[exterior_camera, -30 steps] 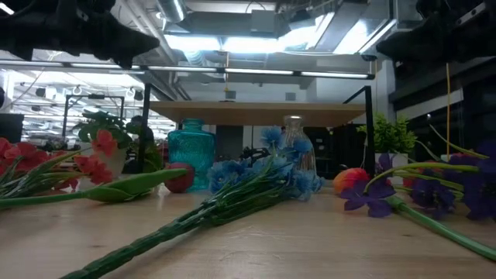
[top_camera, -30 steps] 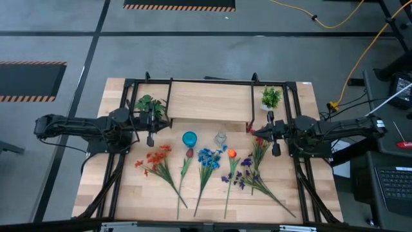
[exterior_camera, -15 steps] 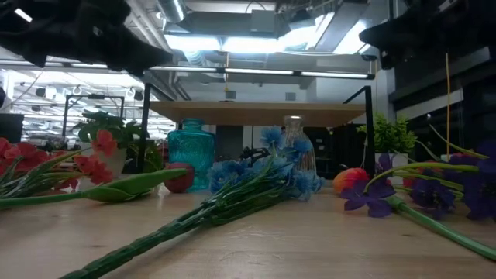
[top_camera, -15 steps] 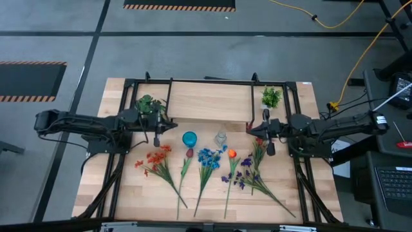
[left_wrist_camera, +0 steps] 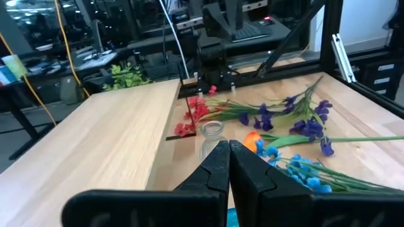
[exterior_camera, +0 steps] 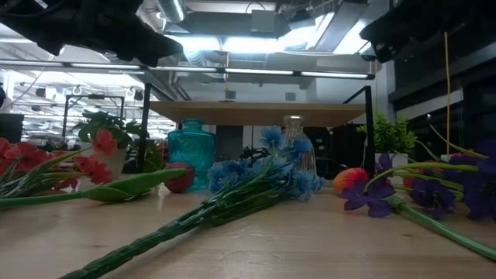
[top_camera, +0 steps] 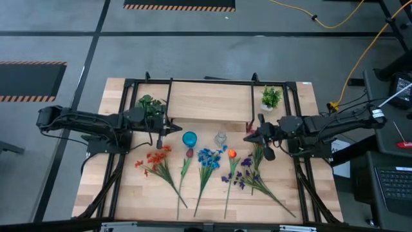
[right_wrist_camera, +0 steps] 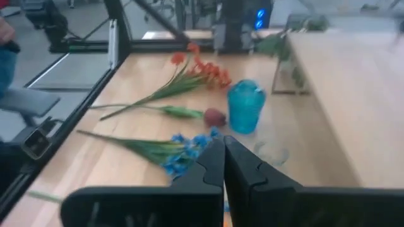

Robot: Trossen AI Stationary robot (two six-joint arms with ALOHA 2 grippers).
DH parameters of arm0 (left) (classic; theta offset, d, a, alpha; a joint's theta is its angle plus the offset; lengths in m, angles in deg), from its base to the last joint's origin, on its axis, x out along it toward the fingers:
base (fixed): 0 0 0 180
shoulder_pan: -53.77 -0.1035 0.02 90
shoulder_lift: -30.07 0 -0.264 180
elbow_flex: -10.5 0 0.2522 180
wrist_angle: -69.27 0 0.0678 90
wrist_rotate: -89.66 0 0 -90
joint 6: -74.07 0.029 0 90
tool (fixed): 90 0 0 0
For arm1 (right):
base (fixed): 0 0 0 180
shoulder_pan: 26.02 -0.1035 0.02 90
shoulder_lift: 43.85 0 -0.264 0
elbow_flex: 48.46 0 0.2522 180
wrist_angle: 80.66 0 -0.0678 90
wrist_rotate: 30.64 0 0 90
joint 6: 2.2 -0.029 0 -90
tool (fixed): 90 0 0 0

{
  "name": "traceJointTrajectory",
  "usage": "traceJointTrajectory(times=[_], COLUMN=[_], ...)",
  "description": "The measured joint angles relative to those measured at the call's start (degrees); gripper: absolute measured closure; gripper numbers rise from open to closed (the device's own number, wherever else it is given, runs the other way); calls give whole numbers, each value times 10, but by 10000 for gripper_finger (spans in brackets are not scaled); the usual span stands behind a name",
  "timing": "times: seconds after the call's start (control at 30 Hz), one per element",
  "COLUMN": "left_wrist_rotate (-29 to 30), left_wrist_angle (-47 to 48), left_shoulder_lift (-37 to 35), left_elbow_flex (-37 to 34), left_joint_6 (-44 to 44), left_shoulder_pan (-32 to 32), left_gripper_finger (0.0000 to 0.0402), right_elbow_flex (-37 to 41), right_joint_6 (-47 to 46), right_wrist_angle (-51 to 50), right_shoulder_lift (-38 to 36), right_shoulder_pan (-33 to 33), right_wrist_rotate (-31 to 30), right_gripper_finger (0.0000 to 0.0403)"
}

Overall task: Pick and place flowers into a vace then onto a shelf
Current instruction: Put the purple flowers into the transparent blue vase

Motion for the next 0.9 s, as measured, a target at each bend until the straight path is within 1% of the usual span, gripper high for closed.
traceJointTrajectory(times=[0.07, 0.2, 0.33, 0.53, 0.7, 0.9], left_wrist_rotate=[0, 0, 0, 1, 0, 0], left_wrist_angle=[2, 1, 5, 7, 14, 15], left_shoulder_lift=[0, -2, -3, -3, -3, -3], left_elbow_flex=[0, 0, 0, 0, 0, 0], left_joint_6=[0, 0, 0, 0, -9, -35], left_shoulder_pan=[0, 0, -1, -1, -1, -1], left_gripper_finger=[398, 398, 398, 398, 398, 398], right_elbow_flex=[-11, -34, -59, -115, -169, -246], right_joint_6=[-26, -90, -145, -245, -323, -409], right_wrist_angle=[-27, -83, -102, -177, -231, -330], right_shoulder_lift=[13, 42, 73, 130, 185, 258], right_shoulder_pan=[-21, -68, -119, -191, -239, -285], right_wrist_rotate=[-23, -99, -121, -195, -217, -248], right_gripper_finger=[401, 401, 401, 402, 402, 402])
